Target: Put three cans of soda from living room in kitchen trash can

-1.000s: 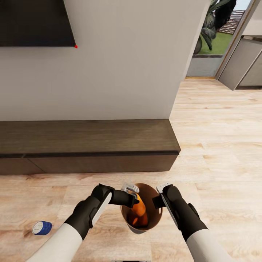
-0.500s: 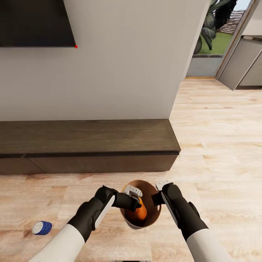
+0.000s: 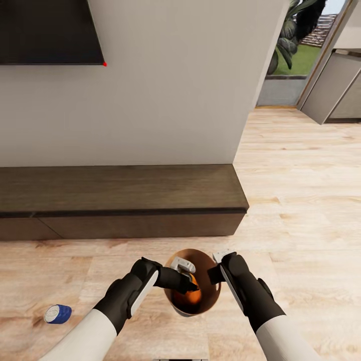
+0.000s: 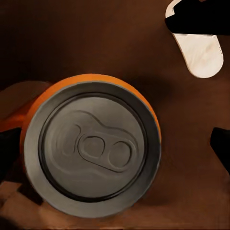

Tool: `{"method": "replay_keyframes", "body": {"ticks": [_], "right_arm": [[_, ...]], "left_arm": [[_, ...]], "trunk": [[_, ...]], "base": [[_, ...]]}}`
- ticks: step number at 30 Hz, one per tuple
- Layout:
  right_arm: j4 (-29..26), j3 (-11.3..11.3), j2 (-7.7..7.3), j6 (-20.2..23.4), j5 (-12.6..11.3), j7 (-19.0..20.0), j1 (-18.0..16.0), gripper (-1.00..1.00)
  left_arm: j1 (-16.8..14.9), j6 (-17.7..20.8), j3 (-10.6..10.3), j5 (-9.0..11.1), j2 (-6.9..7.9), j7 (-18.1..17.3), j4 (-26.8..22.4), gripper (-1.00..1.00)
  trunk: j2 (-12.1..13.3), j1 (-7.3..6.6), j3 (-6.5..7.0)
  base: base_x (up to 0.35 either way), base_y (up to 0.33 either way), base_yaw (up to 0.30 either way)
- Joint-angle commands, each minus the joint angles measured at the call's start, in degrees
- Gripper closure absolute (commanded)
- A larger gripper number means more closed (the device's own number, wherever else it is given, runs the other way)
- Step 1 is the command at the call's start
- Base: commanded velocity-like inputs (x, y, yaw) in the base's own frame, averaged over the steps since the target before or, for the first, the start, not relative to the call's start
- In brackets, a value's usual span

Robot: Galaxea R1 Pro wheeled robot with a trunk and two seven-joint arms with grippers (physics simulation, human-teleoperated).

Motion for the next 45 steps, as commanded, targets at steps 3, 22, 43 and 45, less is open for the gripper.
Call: {"method": "replay_keyframes", "body": {"ticks": [3,22,43,45], "right_arm": [[0.0,0.0,0.01,0.0,-1.2,0.0,0.0,1.00],[0.0,0.0,-0.07,0.0,-1.2,-0.1,0.0,1.00],[0.1,-0.9,-0.82,0.0,-1.3,-0.1,0.0,1.00],[0.1,-1.0,-0.86,0.0,-1.3,-0.1,0.0,1.00]], "left_arm": [[0.0,0.0,0.0,0.0,0.00,0.0,0.0,-1.00],[0.1,0.0,0.1,0.2,0.36,-0.5,-1.0,-1.00],[9.7,-2.9,11.1,2.5,16.11,-8.4,-24.2,-1.00],[9.7,-3.5,15.1,2.6,17.35,-10.2,-24.3,-1.00]], "trunk": [[0.0,0.00,0.00],[0.0,0.00,0.00],[0.0,0.00,0.00],[0.0,0.00,0.00]], "base": [[0.000,0.000,0.000],[0.000,0.000,0.000],[0.000,0.000,0.000],[0.000,0.000,0.000]]}}
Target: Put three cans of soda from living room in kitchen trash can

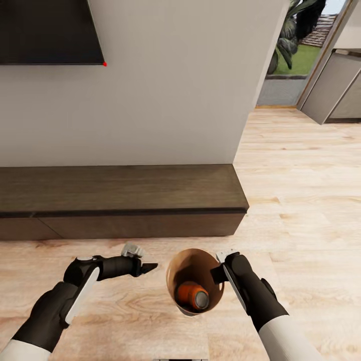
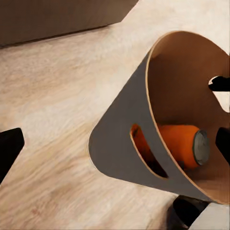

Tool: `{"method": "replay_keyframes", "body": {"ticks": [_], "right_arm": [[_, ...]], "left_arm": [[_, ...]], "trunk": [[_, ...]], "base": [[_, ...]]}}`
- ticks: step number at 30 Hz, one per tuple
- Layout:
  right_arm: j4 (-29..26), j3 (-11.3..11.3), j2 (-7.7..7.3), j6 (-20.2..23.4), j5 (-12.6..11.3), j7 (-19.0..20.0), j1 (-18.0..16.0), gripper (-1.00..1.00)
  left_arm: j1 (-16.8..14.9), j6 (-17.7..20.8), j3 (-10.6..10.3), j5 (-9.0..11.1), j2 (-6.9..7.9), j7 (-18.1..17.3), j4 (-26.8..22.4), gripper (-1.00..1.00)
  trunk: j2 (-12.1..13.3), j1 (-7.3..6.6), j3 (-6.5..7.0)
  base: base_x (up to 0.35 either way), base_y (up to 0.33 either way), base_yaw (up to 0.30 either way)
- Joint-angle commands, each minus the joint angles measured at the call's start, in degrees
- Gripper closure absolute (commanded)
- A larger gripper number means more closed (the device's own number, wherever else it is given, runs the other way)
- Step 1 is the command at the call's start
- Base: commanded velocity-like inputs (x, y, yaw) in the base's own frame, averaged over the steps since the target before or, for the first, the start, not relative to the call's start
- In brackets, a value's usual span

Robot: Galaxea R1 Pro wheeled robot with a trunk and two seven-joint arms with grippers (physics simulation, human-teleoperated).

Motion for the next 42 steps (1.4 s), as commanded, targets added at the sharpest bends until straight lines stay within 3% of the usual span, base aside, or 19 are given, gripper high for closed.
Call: {"method": "replay_keyframes", "body": {"ticks": [1,4,5,7,9,13,15,17,19,24,28,42], "right_arm": [[0.0,0.0,-0.01,0.0,-1.2,0.3,0.0,1.00],[0.0,0.0,-0.07,0.0,-1.2,0.3,0.0,1.00],[0.0,-0.1,-0.17,0.0,-1.2,0.3,0.0,1.00],[-0.1,-0.1,-1.15,0.0,-1.5,0.5,0.1,1.00],[-0.1,-0.5,-2.13,0.0,-1.7,0.8,0.1,1.00],[-0.1,-6.9,-3.52,0.0,-1.6,2.4,0.3,1.00],[-0.2,-8.3,-3.97,0.0,-1.5,2.7,0.4,1.00],[-0.4,-10.1,-5.23,0.0,-1.5,3.1,0.5,1.00],[-0.4,-11.6,-6.37,0.0,-1.6,3.3,0.5,1.00],[-0.6,-17.0,-7.65,-3.9,-1.8,3.7,0.9,1.00],[-0.8,-18.4,-7.77,-5.1,-1.8,3.7,1.9,1.00],[-0.7,-18.2,-7.28,-7.7,-1.2,2.9,2.7,1.00]], "left_arm": [[0.0,-0.1,0.9,0.1,0.37,-0.3,0.0,-1.00],[0.1,-1.0,4.8,0.1,2.29,-0.9,0.1,-1.00],[0.1,-1.8,7.0,0.0,2.92,-0.9,0.4,-1.00],[0.1,-4.4,10.2,-0.2,3.49,-0.7,2.4,-1.00],[0.1,-7.6,11.4,-0.2,3.53,-0.3,5.2,-1.00],[1.2,-22.5,12.2,-0.5,3.38,2.9,17.4,-1.00],[1.4,-25.5,12.1,-0.5,3.36,3.8,20.2,-1.00],[1.6,-31.2,12.0,-0.5,3.33,5.1,25.8,-1.00],[1.6,-34.1,12.0,-0.5,3.32,5.6,29.4,-1.00],[1.7,-36.9,12.0,-0.5,3.32,6.1,33.0,-1.00],[1.7,-37.3,12.0,-0.5,3.30,6.9,33.5,-1.00],[1.7,-37.3,11.9,-0.4,3.05,7.1,33.4,-1.00]], "trunk": [[0.0,0.00,0.00],[0.0,0.00,0.00],[0.0,0.00,0.00],[0.0,0.00,0.00],[0.0,0.00,0.00],[0.0,0.00,0.00],[0.0,0.00,0.00],[0.0,0.00,0.00],[0.0,0.00,0.00],[0.0,0.00,0.00],[0.0,0.00,0.00],[0.0,0.00,0.00]], "base": [[0.000,0.000,0.000],[0.000,0.000,0.000],[0.000,0.000,0.000],[0.000,0.000,0.000],[0.000,0.000,0.000],[0.000,0.000,0.000],[0.000,0.000,0.000],[0.000,0.000,0.000],[0.000,0.004,0.000],[0.000,0.147,0.000],[0.000,0.271,0.000],[0.000,0.315,0.000]]}}
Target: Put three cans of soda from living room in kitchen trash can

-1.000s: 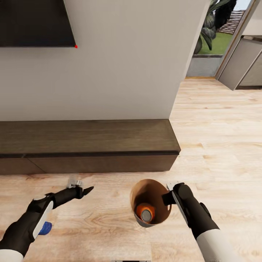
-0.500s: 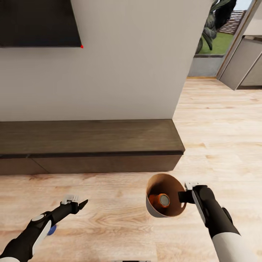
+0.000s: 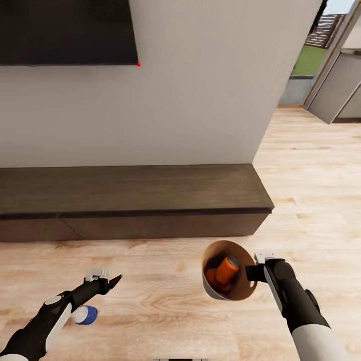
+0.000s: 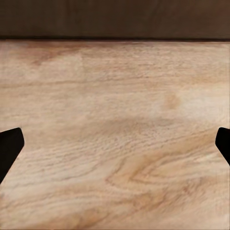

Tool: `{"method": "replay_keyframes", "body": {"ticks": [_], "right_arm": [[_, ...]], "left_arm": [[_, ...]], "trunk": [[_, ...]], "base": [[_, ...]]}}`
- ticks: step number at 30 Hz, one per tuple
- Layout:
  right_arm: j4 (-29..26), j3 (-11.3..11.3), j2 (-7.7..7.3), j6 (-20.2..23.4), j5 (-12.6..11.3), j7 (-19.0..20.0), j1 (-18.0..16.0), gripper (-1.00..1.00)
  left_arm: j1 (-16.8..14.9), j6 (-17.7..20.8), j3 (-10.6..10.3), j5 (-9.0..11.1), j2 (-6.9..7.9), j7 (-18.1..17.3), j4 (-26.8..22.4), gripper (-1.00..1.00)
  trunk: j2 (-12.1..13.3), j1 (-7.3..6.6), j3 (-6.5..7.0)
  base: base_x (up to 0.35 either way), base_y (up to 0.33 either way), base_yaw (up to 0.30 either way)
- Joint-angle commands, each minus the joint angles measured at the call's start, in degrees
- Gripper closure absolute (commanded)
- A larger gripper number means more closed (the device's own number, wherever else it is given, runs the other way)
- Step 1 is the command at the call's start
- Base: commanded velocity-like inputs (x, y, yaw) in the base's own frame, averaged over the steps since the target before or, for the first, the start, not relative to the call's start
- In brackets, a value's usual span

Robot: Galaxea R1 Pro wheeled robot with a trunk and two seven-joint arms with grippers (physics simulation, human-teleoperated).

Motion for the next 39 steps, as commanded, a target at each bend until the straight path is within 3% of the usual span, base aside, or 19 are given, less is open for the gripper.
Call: {"method": "replay_keyframes", "body": {"ticks": [1,23,33,36,37,39], "right_arm": [[0.0,0.1,0.06,0.0,-1.1,0.2,0.0,1.00],[-0.1,-0.3,-0.12,0.8,-1.7,0.8,-0.2,1.00],[-0.1,0.4,0.40,0.8,-1.6,0.3,-0.2,1.00],[-0.1,1.2,0.48,0.8,-1.5,0.2,-0.2,1.00],[-0.1,1.4,0.49,0.8,-1.5,0.1,-0.2,1.00],[-0.1,1.9,0.59,0.8,-1.4,0.1,-0.2,1.00]], "left_arm": [[0.0,0.0,0.0,0.0,0.00,-0.3,0.0,-1.00],[0.0,0.0,0.0,-0.1,-0.03,0.0,0.6,-1.00],[0.0,0.0,-0.1,-0.3,-0.31,0.2,0.8,-1.00],[0.0,0.6,-0.2,-0.3,-0.91,2.4,1.6,-1.00],[0.0,0.9,-0.3,-0.3,-1.08,3.3,1.6,-1.00],[-0.1,8.5,-0.3,-0.1,-1.87,7.9,0.6,-1.00]], "trunk": [[0.0,0.00,0.00],[0.0,0.00,0.00],[0.0,0.00,0.00],[0.0,0.00,0.00],[0.0,0.00,0.00],[0.0,0.00,0.00]], "base": [[0.000,0.319,0.000],[0.000,0.316,0.000],[0.000,0.062,0.000],[0.000,0.003,0.000],[0.000,0.002,0.000],[0.000,0.001,0.000]]}}
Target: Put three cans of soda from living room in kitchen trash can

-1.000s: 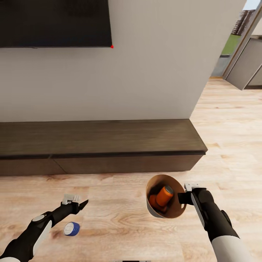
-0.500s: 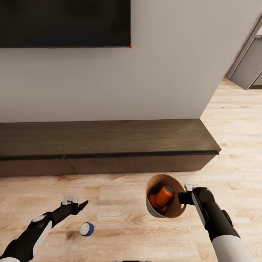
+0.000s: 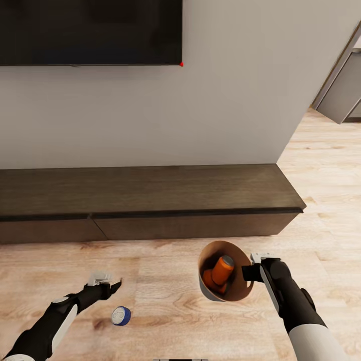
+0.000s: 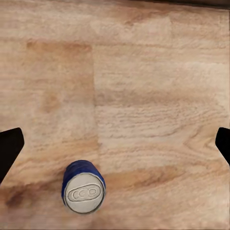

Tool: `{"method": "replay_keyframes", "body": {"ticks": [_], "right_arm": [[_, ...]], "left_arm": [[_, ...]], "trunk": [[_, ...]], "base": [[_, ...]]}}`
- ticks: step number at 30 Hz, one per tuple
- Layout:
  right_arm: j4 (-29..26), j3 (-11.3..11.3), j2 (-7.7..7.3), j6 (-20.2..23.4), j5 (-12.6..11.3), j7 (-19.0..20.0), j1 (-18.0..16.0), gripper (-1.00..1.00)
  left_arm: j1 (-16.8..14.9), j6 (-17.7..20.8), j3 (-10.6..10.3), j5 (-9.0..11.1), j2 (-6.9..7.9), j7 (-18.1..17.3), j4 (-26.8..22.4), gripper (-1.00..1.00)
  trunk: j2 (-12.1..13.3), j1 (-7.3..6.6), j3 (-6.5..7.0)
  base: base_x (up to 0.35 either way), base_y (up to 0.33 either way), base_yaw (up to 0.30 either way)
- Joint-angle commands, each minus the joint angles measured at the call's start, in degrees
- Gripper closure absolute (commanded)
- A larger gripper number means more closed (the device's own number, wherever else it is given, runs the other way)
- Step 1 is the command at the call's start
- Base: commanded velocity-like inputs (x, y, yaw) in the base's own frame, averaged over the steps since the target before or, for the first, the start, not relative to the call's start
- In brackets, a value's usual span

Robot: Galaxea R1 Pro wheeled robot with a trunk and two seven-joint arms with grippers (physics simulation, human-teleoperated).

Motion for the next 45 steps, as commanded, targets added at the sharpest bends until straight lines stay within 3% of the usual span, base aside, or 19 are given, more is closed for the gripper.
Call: {"method": "replay_keyframes", "body": {"ticks": [1,2,3,7,10,15,18,21,27,33,45], "right_arm": [[0.0,0.0,0.05,0.0,-1.0,0.3,0.0,1.00],[0.0,0.1,0.08,0.0,-1.0,0.3,0.0,1.00],[0.0,0.2,0.14,0.0,-1.0,0.3,0.0,1.00],[0.0,0.2,0.25,0.0,-0.9,0.3,0.0,1.00],[0.0,0.2,0.28,0.0,-0.9,0.3,0.0,1.00],[0.0,0.3,0.43,0.0,-0.9,0.2,0.0,1.00],[0.0,0.3,0.79,0.0,-0.9,0.2,0.0,1.00],[0.0,0.3,1.12,0.0,-0.8,0.2,0.0,1.00],[0.2,0.4,1.56,0.0,-0.7,0.1,0.0,1.00],[0.2,1.6,1.67,0.0,-0.7,0.0,0.0,1.00],[0.6,1.8,1.62,0.1,-0.6,0.0,-0.1,1.00]], "left_arm": [[0.0,2.4,0.0,0.1,-0.36,1.0,-0.5,-1.00],[0.0,4.5,0.0,0.1,-0.77,1.8,-1.2,-1.00],[-0.1,9.5,0.1,0.3,-2.26,4.3,-3.2,-1.00],[-0.7,15.8,0.1,0.2,-4.29,7.0,-5.3,-1.00],[-1.5,19.3,0.1,0.2,-4.93,8.6,-6.0,-1.00],[-4.8,26.4,-0.1,0.1,-9.47,12.0,-6.9,-1.00],[-6.1,29.0,-0.1,0.1,-10.46,15.9,-6.8,-1.00],[-7.7,29.9,0.1,0.2,-10.71,20.8,-6.5,-1.00],[-9.1,30.2,0.2,0.1,-10.12,24.4,-6.3,-1.00],[-9.3,28.9,0.2,0.0,-9.19,26.2,-5.7,-1.00],[-9.3,27.4,-0.1,-0.1,-9.03,27.8,-3.8,-1.00]], "trunk": [[0.0,0.00,0.01],[0.0,0.00,0.01],[0.0,0.00,0.01],[0.0,0.00,0.01],[0.0,0.00,0.01],[0.0,0.00,0.01],[0.0,0.00,0.01],[0.0,0.00,0.01],[0.0,0.00,0.01],[0.0,0.00,0.01],[-4.8,2.63,-2.15]], "base": [[0.000,0.000,0.000],[0.000,0.000,0.000],[0.000,0.000,0.000],[0.000,0.000,0.000],[0.000,0.000,0.000],[0.000,0.000,0.000],[0.000,0.000,0.000],[0.000,0.000,0.000],[0.000,0.000,0.000],[0.000,0.000,0.000],[0.000,0.000,0.000]]}}
